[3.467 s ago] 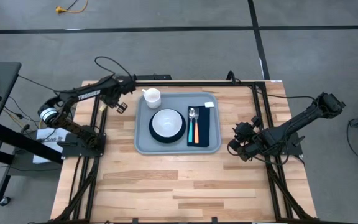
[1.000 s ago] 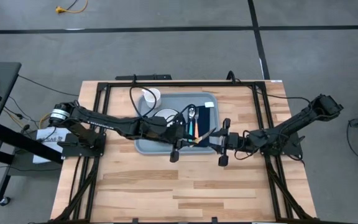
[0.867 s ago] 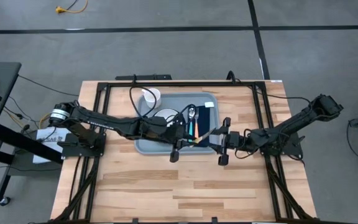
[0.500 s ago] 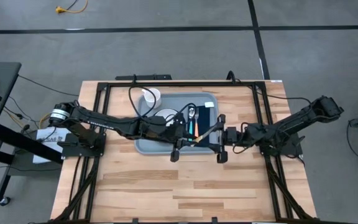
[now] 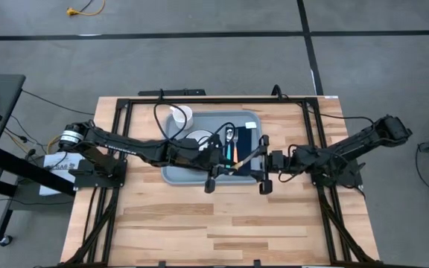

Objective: Set up tray
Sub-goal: Put the yellow knife on top of the black napkin to the right of the orange fork

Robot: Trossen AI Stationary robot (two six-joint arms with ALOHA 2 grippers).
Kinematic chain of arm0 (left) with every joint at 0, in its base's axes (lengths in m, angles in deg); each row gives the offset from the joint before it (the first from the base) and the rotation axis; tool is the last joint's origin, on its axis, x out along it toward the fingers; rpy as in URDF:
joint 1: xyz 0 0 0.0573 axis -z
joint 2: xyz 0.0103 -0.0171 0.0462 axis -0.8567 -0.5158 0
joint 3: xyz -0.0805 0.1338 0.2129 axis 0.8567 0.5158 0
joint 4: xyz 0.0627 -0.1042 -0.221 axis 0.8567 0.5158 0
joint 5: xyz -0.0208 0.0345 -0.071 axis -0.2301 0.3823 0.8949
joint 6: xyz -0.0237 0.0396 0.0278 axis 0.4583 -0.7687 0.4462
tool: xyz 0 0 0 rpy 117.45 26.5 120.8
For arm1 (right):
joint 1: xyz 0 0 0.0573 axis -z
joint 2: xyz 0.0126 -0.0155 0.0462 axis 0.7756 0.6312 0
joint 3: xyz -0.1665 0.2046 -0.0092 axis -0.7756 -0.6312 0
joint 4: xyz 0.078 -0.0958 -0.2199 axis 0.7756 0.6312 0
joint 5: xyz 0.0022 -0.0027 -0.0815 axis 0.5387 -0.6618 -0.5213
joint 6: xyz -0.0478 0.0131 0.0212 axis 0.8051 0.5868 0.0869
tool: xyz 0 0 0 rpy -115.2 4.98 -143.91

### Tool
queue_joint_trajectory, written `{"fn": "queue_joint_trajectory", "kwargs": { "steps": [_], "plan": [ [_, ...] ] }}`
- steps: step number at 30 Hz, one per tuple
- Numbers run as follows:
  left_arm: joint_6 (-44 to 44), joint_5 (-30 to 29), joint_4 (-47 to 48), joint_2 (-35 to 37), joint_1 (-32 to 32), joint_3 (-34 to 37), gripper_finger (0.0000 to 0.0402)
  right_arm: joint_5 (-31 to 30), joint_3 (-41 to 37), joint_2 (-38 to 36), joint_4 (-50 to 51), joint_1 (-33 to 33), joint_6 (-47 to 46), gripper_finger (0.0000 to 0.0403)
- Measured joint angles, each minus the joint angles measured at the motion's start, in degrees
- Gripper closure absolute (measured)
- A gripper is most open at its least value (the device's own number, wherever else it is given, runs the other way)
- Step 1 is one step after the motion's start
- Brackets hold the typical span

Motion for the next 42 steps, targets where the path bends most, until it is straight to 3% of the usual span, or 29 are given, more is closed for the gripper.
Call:
{"fn": "queue_joint_trajectory", "kwargs": {
  "steps": [12,15,21,34,42],
  "plan": [
    [0.0,-0.1,-1.3,0.0,-0.7,0.0,0.0355,3.0,0.0,0.0,0.5,2.6,-1.5,0.0237],
    [0.0,-0.1,-2.2,0.0,-0.8,0.0,0.0355,3.6,0.0,0.0,0.6,2.8,-1.5,0.0272],
    [0.0,0.0,-2.3,0.0,-0.8,0.0,0.0347,6.4,0.0,0.0,0.5,2.8,-1.7,0.0378],
    [0.6,0.6,-2.0,0.0,-0.8,0.0,0.0339,6.4,0.0,0.0,0.5,3.1,-3.1,0.0376],
    [5.0,0.0,-2.1,0.0,-0.8,0.0,0.0285,6.2,0.0,0.0,0.6,3.1,-3.0,0.0376]
  ]
}}
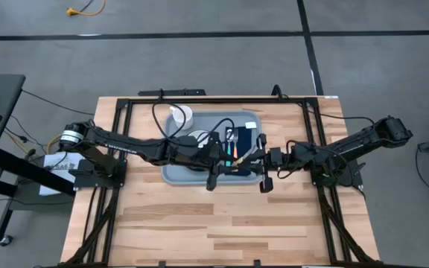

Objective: Set up tray
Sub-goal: Put the yellow knife on top of the black napkin to the right of the orange fork

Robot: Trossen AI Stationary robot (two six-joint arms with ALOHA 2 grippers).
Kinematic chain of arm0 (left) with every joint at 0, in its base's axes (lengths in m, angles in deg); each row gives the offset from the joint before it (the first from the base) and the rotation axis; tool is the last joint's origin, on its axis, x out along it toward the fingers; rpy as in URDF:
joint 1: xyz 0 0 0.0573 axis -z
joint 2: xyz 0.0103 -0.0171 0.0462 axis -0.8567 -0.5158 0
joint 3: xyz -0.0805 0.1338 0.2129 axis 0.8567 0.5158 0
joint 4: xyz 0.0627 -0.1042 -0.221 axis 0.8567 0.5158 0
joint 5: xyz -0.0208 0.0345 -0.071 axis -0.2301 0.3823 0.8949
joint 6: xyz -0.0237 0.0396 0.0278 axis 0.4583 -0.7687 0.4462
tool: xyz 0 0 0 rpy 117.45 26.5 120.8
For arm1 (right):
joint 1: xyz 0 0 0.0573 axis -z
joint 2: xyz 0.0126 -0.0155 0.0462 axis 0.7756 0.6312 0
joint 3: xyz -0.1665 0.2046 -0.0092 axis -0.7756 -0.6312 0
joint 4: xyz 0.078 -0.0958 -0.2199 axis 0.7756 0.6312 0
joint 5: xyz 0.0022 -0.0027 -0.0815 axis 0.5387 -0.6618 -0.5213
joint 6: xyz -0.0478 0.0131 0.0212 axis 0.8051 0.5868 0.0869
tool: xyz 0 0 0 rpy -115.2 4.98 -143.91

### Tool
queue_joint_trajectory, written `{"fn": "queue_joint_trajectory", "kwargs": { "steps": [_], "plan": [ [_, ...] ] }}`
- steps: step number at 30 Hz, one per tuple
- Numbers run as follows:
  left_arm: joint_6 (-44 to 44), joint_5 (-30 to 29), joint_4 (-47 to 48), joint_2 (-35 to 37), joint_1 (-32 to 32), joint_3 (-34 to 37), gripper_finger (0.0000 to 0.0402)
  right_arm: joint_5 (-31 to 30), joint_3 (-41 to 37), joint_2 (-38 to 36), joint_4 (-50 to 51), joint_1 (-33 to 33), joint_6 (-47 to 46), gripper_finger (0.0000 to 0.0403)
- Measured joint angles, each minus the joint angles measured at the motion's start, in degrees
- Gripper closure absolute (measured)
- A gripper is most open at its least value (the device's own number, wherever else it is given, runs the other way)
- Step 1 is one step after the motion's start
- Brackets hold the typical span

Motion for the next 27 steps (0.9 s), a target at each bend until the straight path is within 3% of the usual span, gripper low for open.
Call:
{"fn": "queue_joint_trajectory", "kwargs": {
  "steps": [8,12,18,27],
  "plan": [
    [0.0,-5.4,2.2,0.6,0.7,0.0,0.0214,-0.1,0.0,0.0,0.3,0.0,-0.5,0.0376],
    [0.4,-6.2,8.5,2.9,0.7,0.0,0.0194,-0.6,0.0,0.0,0.8,0.5,-1.8,0.0376],
    [5.9,-15.6,28.4,10.1,0.5,0.0,0.0187,-0.6,0.1,0.0,4.0,5.7,-10.4,0.0376],
    [17.1,-32.4,62.1,18.5,0.5,0.0,0.0187,-1.9,7.9,0.7,27.9,18.7,-19.4,0.0376]
  ]
}}
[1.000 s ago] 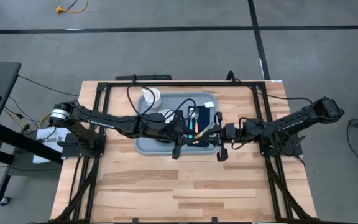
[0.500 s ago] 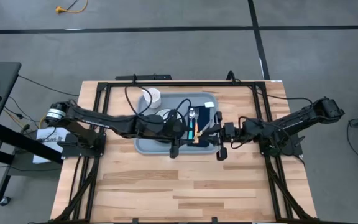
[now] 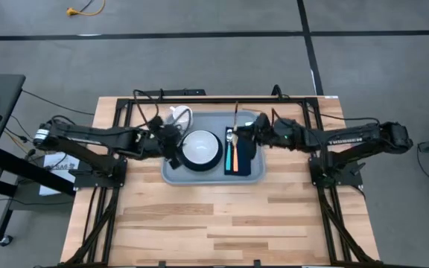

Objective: Set up tray
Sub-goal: Put the yellow knife on top of the black napkin to the right of the orange fork

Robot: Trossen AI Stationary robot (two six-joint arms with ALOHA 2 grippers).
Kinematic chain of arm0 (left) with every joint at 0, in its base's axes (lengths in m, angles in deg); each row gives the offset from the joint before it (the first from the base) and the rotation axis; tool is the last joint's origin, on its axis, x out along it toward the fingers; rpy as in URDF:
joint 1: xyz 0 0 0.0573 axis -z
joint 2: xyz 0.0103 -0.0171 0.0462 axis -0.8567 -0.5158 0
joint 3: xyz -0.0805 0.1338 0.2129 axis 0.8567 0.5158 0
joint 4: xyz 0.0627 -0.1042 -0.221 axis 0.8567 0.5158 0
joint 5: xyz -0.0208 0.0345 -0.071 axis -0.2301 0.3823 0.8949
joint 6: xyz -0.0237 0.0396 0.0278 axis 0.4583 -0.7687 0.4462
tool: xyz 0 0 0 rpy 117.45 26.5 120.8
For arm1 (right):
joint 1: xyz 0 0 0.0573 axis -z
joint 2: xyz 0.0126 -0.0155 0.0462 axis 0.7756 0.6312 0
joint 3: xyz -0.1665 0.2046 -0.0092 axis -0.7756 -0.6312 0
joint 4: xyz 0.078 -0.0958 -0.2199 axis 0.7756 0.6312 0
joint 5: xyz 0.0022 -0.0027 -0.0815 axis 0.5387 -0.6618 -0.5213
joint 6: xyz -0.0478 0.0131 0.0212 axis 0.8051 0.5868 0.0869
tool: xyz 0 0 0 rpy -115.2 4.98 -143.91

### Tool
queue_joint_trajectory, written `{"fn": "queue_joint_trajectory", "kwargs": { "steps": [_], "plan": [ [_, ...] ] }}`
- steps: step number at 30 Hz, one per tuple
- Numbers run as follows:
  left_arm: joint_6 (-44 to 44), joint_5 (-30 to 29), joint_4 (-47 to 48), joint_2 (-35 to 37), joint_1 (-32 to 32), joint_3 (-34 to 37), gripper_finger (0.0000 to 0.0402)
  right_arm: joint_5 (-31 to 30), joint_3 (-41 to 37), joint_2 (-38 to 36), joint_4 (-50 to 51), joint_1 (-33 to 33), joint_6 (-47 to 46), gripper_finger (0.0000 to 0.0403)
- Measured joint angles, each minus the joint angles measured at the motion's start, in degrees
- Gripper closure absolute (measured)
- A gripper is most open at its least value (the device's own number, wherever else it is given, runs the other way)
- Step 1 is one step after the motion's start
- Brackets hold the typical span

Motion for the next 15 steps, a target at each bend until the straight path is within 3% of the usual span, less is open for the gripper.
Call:
{"fn": "queue_joint_trajectory", "kwargs": {
  "steps": [7,15],
  "plan": [
    [0.7,-6.1,9.8,5.7,0.1,0.1,0.0187,1.2,7.2,0.1,17.8,7.2,-7.0,0.0376],
    [-10.6,-0.8,2.8,21.7,-0.9,10.6,0.0187,7.5,10.1,0.1,28.6,13.4,-15.9,0.0376]
  ]
}}
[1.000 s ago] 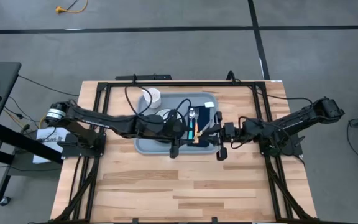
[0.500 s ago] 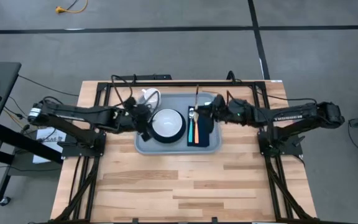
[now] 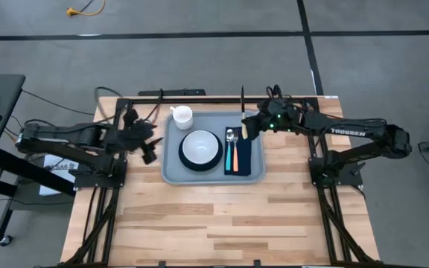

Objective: Set up tray
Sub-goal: Put the yellow knife on top of the black napkin to the right of the orange fork

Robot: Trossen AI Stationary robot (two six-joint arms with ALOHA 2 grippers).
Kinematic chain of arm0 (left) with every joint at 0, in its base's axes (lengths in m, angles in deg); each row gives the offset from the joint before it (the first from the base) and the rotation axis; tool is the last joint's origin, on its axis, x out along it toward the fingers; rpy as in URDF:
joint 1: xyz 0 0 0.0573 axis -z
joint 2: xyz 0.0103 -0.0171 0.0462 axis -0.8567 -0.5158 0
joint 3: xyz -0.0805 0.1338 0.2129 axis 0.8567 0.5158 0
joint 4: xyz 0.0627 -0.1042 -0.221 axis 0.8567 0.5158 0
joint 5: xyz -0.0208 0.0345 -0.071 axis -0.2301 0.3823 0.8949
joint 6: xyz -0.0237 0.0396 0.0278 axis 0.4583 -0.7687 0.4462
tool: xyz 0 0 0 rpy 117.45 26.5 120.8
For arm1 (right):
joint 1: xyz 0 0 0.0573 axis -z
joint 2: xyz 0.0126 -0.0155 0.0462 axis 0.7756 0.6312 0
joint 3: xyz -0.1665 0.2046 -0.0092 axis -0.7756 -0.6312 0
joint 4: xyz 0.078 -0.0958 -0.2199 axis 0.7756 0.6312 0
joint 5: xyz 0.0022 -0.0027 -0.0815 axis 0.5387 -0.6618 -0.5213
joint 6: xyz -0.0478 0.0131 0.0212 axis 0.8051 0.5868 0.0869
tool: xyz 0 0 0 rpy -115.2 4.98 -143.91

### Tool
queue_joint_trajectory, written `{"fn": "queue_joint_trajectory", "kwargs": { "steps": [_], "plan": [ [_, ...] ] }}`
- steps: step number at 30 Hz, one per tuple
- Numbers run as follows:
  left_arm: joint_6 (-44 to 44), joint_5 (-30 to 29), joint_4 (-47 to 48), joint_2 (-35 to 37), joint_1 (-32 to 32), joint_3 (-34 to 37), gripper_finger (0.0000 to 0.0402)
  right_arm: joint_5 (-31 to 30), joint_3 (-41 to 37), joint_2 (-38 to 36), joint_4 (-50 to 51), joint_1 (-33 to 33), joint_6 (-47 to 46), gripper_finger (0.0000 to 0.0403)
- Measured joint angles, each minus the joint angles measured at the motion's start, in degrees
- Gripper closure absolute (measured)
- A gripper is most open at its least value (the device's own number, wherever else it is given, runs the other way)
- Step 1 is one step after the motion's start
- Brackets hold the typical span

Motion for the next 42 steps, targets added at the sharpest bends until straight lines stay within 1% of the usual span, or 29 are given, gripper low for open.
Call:
{"fn": "queue_joint_trajectory", "kwargs": {
  "steps": [4,7,12,14,17,19,23,29,32,35,38,42],
  "plan": [
    [-4.5,8.4,-5.1,10.2,-1.5,6.7,0.0187,0.2,0.0,0.0,2.8,2.3,-2.2,0.0376],
    [-4.9,13.9,-6.7,17.1,-1.9,10.7,0.0187,0.2,0.0,0.0,3.4,3.4,-4.5,0.0376],
    [-3.6,17.5,-9.1,26.6,-1.9,16.3,0.0187,0.2,0.0,0.0,6.1,3.1,-10.3,0.0376],
    [-3.6,18.3,-9.7,29.5,-1.9,18.1,0.0187,-0.1,0.0,0.2,7.4,1.6,-13.0,0.0376],
    [-3.7,18.8,-9.8,33.2,-1.9,20.1,0.0187,-1.3,-0.1,2.5,7.6,-1.9,-17.5,0.0376],
    [-3.6,19.2,-10.0,34.8,-1.9,20.4,0.0187,-1.4,-0.1,4.5,6.9,-4.2,-20.4,0.0376],
    [-3.6,22.2,-10.4,37.1,-1.9,20.4,0.0187,-2.7,-0.1,10.6,7.1,-8.2,-26.9,0.0376],
    [-3.5,25.4,-10.8,38.2,-1.9,20.4,0.0187,-3.1,-0.1,17.9,6.4,-11.2,-37.4,0.0376],
    [-4.0,27.5,-11.1,38.2,-1.9,20.4,0.0187,-2.8,-0.1,19.9,6.3,-11.6,-42.6,0.0376],
    [-5.1,28.9,-11.5,38.2,-1.9,20.4,0.0187,-1.0,-0.1,20.9,6.6,-11.5,-46.1,0.0376],
    [-6.0,29.2,-11.5,38.2,-1.9,20.4,0.0187,1.8,-0.1,21.7,7.1,-11.0,-47.7,0.0376],
    [-6.8,29.3,-11.6,38.2,-1.9,20.4,0.0187,3.4,-0.1,21.6,8.7,-10.3,-49.0,0.0376]
  ]
}}
